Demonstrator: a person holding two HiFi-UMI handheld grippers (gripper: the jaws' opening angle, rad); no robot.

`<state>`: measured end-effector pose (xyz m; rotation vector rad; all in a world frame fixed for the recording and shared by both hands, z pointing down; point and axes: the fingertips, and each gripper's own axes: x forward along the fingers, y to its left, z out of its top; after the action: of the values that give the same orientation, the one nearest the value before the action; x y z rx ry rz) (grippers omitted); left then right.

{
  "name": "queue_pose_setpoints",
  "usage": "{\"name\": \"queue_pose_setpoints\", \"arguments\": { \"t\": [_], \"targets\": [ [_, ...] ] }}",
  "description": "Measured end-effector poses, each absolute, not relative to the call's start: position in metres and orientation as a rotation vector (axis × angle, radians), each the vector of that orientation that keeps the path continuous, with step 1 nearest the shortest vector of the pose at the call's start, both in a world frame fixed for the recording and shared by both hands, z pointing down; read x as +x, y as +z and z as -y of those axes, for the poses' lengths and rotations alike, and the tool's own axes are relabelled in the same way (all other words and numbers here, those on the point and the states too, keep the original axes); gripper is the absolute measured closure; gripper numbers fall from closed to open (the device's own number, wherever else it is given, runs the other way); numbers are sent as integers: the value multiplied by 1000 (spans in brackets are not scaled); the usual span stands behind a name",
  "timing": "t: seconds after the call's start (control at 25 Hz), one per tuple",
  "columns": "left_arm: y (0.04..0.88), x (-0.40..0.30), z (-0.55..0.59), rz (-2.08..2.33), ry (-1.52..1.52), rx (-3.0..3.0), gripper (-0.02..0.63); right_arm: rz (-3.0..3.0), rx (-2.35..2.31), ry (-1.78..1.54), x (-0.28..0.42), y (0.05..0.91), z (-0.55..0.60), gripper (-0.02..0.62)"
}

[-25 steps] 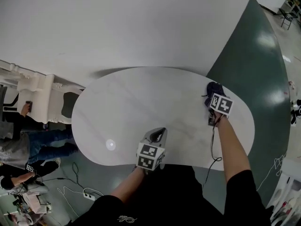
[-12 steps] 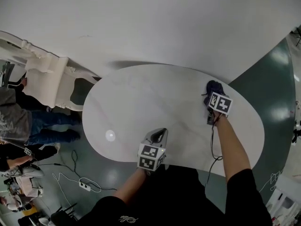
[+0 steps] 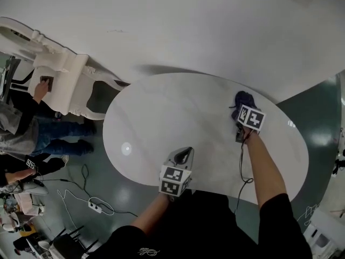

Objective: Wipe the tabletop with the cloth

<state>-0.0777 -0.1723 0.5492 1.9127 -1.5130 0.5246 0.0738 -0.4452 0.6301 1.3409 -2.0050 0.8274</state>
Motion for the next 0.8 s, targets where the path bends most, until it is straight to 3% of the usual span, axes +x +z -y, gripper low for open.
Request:
{"name": "queue_pose_setpoints", "arguments": {
  "t": [0.8],
  "targets": [
    [554,-261,135,1659,462,1767,598,2137,1058,731,-206,629,416,546]
  ]
}}
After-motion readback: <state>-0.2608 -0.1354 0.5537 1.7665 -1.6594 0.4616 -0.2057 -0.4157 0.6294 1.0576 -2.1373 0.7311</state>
